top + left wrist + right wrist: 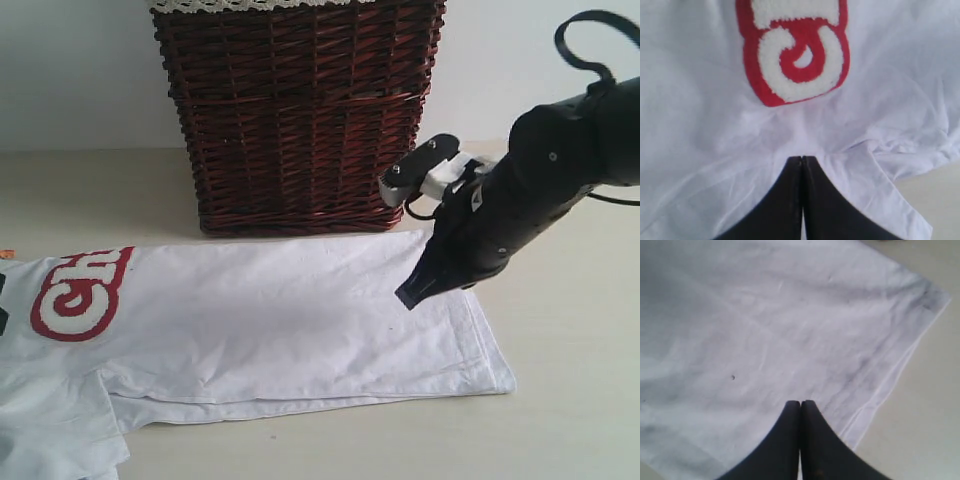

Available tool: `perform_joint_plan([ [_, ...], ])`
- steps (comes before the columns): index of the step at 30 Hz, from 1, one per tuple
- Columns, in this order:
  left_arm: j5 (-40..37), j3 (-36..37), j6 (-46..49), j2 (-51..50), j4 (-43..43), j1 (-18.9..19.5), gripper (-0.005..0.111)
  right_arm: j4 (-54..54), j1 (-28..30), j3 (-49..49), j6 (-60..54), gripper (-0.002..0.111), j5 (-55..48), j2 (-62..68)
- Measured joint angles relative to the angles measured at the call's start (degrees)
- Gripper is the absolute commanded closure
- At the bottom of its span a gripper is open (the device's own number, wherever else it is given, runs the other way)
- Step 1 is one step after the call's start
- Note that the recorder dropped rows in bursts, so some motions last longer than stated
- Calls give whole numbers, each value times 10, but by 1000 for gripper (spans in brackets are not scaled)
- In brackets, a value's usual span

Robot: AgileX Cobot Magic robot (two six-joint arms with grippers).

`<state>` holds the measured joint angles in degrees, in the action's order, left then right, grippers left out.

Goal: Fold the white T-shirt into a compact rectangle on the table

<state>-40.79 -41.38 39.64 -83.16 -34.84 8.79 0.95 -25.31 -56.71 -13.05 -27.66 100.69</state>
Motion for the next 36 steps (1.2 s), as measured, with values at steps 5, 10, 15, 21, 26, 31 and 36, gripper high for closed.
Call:
perform_joint_plan([
  [5, 12, 4, 3, 0, -4, -23, 107, -2, 10, 0, 30, 108, 2, 62],
  [10, 12, 4, 3, 0, -5, -25, 107, -2, 48, -1, 73, 108, -3, 99],
  [15, 11, 4, 15, 0, -5, -34, 107, -5, 79, -3, 97, 108, -20, 101],
  [21, 8, 4, 19, 3, -6, -70, 107, -6, 110, -6, 109, 108, -40, 101],
  [26, 0, 3, 49, 15, -12, -103, 107, -6, 145, -8, 118, 108, -61, 100],
  [31, -38, 3, 116, 22, -13, -170, 101, 4, 167, -8, 130, 108, -66, 100],
  [36, -82, 3, 135, 22, -13, -263, 90, 9, 171, -8, 137, 108, -66, 96],
])
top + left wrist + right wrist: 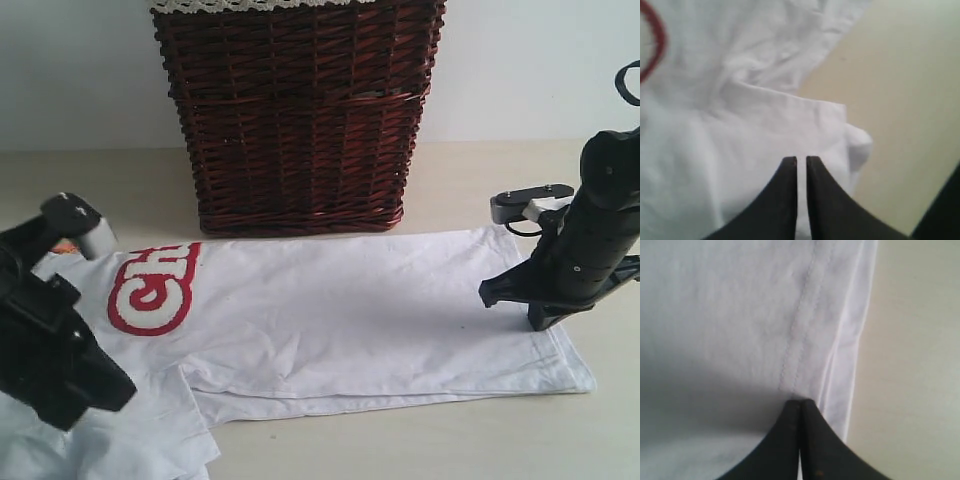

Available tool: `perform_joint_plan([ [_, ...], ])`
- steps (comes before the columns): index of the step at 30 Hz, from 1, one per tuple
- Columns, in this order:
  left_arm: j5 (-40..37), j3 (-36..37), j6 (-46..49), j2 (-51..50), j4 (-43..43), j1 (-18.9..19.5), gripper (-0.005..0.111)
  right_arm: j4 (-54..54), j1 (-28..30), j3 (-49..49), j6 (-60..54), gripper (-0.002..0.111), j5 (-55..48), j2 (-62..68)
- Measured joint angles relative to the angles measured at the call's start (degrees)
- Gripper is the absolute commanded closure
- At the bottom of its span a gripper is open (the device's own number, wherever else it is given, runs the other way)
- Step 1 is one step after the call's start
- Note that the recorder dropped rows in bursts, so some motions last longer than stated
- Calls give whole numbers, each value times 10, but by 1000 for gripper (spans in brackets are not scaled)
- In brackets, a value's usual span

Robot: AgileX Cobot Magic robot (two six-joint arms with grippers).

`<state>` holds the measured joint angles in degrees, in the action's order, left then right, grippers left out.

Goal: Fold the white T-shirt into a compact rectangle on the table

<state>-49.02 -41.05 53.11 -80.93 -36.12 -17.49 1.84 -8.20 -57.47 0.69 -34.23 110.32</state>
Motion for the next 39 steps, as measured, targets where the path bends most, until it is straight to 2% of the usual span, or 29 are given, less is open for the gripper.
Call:
perform_joint_plan([
  [4, -14, 2, -24, 7, 22, -94, 73, 4, 0, 0, 1, 108, -2, -1],
  [7, -11, 23, -61, 9, 54, -147, 60, 3, 0, 1, 1, 108, -1, -4],
  [13, 80, 86, -121, 9, 103, -228, 50, -7, 2, 1, -1, 108, 5, -4],
  [20, 228, 112, -195, -13, 173, -269, 45, -8, 2, 3, -1, 108, 7, -4],
  [27, 310, 114, -272, -98, 236, -316, 45, -12, 2, 3, -7, 108, 7, -4],
  [32, 350, 114, -300, -122, 247, -344, 46, -12, 2, 3, -11, 108, 7, -4],
  [33, 354, 114, -303, -122, 250, -347, 48, -12, 2, 3, -11, 108, 7, -4],
  [34, 357, 114, -306, -123, 253, -348, 59, -14, 2, 3, -11, 108, 7, -4],
  [35, 356, 114, -311, -123, 263, -348, 70, -14, 2, 3, -13, 108, 7, -4],
  [37, 334, 112, -322, -123, 281, -348, 104, -14, 2, 3, -14, 108, 7, -4],
  [39, 268, 93, -323, -123, 299, -348, 107, -14, 2, 3, -14, 108, 7, -4],
])
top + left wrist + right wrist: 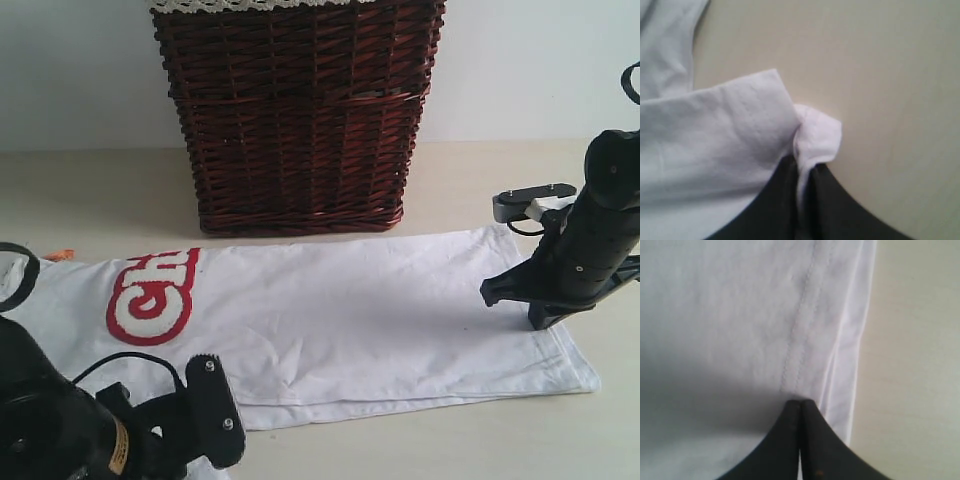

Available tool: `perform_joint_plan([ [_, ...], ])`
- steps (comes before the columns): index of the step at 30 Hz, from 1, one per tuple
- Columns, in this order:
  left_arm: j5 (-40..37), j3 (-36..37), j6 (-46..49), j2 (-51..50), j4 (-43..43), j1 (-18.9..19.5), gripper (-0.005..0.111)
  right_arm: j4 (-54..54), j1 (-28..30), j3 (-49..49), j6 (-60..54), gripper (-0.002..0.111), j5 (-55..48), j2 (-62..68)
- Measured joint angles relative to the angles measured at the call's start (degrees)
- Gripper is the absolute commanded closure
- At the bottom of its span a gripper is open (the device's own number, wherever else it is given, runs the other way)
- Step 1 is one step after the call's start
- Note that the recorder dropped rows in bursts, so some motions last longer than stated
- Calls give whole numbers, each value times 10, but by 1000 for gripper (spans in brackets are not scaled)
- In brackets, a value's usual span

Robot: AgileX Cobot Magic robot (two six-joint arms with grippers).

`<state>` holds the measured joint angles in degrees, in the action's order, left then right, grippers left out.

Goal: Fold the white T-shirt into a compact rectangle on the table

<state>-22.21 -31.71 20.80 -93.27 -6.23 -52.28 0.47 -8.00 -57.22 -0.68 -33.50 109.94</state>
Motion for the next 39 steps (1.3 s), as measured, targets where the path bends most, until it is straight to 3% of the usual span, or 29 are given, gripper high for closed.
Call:
perform_joint_plan([
  [5, -211, -85, 0, 7, 46, 0, 107, -1, 0, 0, 0, 108, 0, 0],
  [8, -226, -121, 0, 25, 123, 0, 107, -5, 0, 0, 0, 108, 0, 0],
  [10, -226, -151, -5, 38, 222, 0, 107, -5, 0, 0, -1, 108, 0, 0],
  [17, -185, -174, -9, 41, 480, 0, 105, -5, 0, 0, -1, 108, 1, 0],
  [19, -152, -174, -9, 37, 520, 7, 98, -5, 0, 0, -1, 108, 1, 0],
  [26, -68, -175, -9, -8, 550, 50, 38, -5, 0, 0, -1, 108, 2, 0],
  [27, -64, -175, -12, -16, 558, 58, 36, -5, 0, 0, -1, 108, 2, 0],
  [31, -57, -175, -76, -28, 601, 76, 40, -5, 0, 0, -1, 108, 2, 0],
  [39, -98, -175, -269, -20, 653, 82, 70, -5, 0, 0, -1, 108, 2, 0],
])
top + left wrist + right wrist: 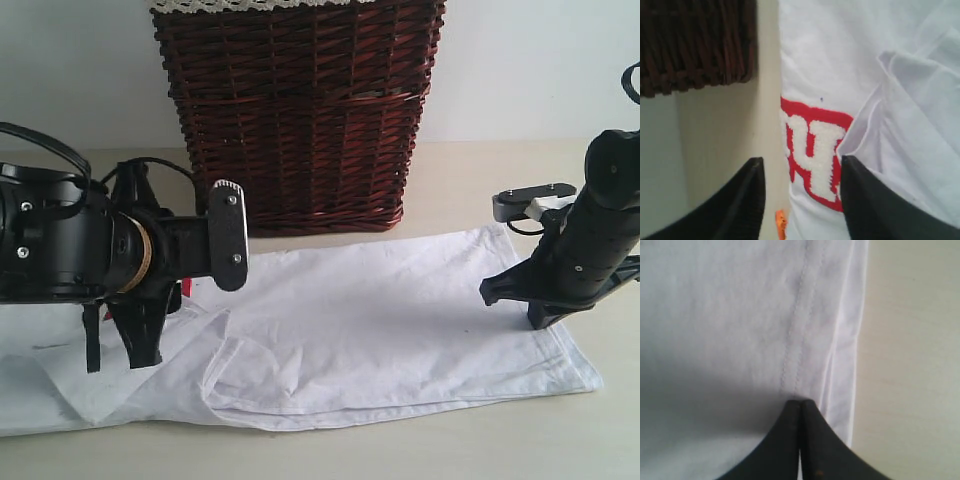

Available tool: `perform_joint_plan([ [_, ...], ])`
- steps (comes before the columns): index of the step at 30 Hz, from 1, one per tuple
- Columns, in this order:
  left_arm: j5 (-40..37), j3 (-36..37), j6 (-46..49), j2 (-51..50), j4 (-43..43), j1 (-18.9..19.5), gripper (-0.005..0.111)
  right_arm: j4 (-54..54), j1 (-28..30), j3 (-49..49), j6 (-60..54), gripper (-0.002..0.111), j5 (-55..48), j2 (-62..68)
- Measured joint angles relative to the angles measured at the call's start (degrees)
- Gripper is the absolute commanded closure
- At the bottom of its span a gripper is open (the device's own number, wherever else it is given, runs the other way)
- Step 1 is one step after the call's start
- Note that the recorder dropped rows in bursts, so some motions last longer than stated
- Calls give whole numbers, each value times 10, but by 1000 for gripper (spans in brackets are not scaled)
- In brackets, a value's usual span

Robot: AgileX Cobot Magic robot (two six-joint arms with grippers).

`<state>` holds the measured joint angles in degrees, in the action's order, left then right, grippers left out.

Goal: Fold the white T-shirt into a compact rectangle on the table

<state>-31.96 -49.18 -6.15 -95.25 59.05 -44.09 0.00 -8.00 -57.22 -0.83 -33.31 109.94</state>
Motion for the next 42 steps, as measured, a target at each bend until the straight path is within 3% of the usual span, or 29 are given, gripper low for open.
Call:
perform_joint_plan([
  [2, -14, -3, -33, 12, -32, -9, 69, 0, 0, 0, 0, 108, 1, 0],
  [5, -43, -28, -32, 26, -147, -22, 61, 0, 0, 0, 0, 108, 1, 0],
  [7, -74, -54, 2, 30, -254, -25, 60, 0, 0, 0, 0, 108, 1, 0],
  [9, -130, -63, 99, 32, -432, -25, 60, 0, 0, 0, 0, 108, 1, 0],
  [11, -138, -35, 157, 31, -505, -27, 60, -3, 0, 0, 0, 108, 1, 0],
  [13, -111, -3, 166, 19, -506, -25, 60, -3, 0, 0, 0, 108, 1, 0],
  [16, -99, 7, 157, -2, -479, -4, 60, -5, 0, 0, 0, 108, 1, 0],
  [21, -80, 7, 61, -45, -357, 55, 60, -8, 0, 0, 0, 108, 1, 0],
  [26, -109, 7, -220, -67, -47, 69, 60, -8, 0, 0, 0, 108, 2, 0],
  [31, -161, -22, -363, -67, 82, 69, 60, -8, 0, 0, 0, 108, 6, 0],
  [37, -174, -55, -412, -67, 118, 69, 60, -10, 0, 0, -3, 108, 15, 0],
  [42, -180, -59, -419, -51, 92, 69, 60, -10, 0, 0, -5, 108, 17, 0],
])
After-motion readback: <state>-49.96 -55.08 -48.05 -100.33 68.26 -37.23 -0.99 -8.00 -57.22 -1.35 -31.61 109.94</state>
